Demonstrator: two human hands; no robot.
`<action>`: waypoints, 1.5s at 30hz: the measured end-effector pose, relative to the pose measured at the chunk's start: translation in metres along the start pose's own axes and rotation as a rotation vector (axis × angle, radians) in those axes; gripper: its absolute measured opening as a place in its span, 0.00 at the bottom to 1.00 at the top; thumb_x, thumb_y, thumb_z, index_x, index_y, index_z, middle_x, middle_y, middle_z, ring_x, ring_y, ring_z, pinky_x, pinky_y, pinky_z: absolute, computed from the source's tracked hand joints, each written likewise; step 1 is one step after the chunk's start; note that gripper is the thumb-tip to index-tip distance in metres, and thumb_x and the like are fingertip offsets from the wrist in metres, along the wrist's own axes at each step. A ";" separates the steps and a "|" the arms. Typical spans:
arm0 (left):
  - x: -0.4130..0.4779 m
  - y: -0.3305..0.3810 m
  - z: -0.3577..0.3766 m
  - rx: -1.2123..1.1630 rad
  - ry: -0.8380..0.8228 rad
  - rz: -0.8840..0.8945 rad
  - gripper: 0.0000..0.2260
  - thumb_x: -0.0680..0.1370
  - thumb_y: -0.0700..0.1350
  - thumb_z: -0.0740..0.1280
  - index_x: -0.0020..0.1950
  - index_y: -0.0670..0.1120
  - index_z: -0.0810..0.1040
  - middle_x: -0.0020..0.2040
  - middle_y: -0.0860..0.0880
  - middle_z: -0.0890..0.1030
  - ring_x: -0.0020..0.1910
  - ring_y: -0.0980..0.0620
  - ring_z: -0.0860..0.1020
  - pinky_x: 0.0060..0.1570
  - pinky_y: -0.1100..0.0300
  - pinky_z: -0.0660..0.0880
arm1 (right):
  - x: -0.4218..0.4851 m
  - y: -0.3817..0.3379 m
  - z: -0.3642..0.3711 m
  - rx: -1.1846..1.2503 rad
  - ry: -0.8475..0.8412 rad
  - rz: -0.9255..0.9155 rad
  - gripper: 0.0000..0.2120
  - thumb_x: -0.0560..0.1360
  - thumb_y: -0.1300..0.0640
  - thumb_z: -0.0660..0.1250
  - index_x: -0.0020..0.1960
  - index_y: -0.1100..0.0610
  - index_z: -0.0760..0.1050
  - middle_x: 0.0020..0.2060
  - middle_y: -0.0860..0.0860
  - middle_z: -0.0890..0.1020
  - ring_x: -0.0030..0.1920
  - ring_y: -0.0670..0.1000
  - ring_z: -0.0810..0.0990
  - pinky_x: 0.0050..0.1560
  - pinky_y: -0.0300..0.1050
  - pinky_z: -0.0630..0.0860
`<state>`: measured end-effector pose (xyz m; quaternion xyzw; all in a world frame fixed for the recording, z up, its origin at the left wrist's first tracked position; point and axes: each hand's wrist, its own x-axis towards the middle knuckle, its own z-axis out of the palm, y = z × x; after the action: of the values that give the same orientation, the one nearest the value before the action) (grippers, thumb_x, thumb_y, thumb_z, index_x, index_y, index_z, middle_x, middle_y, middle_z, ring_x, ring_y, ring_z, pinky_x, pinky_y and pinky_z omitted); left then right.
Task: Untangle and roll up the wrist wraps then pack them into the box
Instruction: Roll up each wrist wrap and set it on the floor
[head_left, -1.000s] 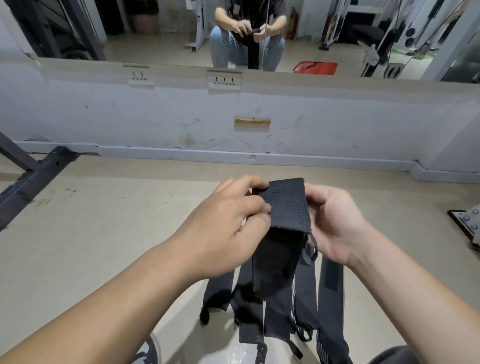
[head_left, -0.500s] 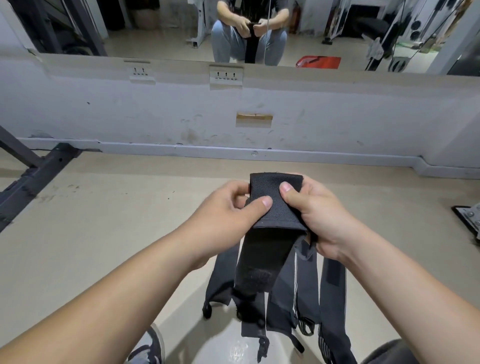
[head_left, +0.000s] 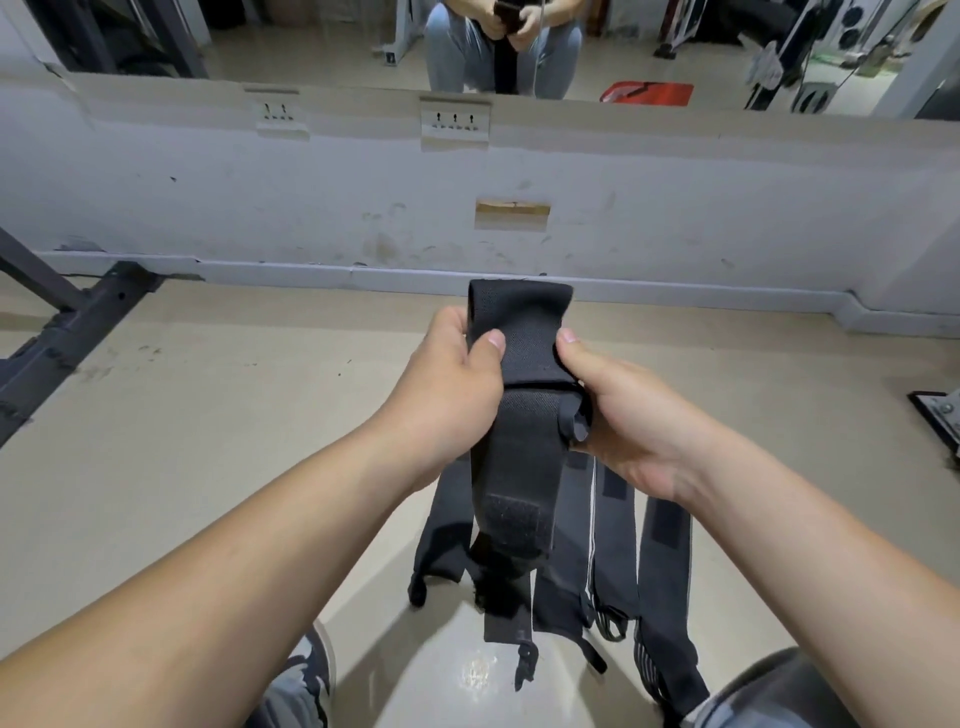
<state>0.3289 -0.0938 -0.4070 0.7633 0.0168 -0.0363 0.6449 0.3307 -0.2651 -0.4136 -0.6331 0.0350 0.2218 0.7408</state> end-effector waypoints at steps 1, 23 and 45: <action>0.000 0.000 -0.001 0.008 0.015 0.007 0.10 0.82 0.55 0.60 0.60 0.53 0.74 0.57 0.51 0.85 0.59 0.52 0.83 0.64 0.43 0.79 | 0.001 0.003 0.000 -0.017 -0.005 0.007 0.23 0.87 0.42 0.57 0.66 0.55 0.82 0.59 0.54 0.87 0.62 0.55 0.85 0.66 0.55 0.78; 0.012 0.019 -0.038 -0.242 0.129 0.172 0.13 0.88 0.37 0.57 0.70 0.44 0.74 0.65 0.46 0.84 0.67 0.45 0.81 0.71 0.39 0.75 | 0.013 0.063 -0.014 -0.375 -0.267 0.112 0.13 0.83 0.49 0.69 0.63 0.54 0.82 0.59 0.49 0.87 0.62 0.50 0.85 0.68 0.46 0.77; 0.015 0.017 -0.056 0.291 0.416 0.598 0.12 0.83 0.35 0.58 0.66 0.42 0.71 0.48 0.59 0.79 0.50 0.47 0.79 0.56 0.49 0.77 | 0.017 0.070 -0.018 -0.222 -0.055 0.528 0.06 0.81 0.54 0.72 0.52 0.56 0.78 0.39 0.53 0.86 0.34 0.50 0.84 0.34 0.45 0.80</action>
<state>0.3467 -0.0416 -0.3817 0.8091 -0.0814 0.3067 0.4947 0.3240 -0.2703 -0.4876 -0.6729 0.1539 0.4265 0.5844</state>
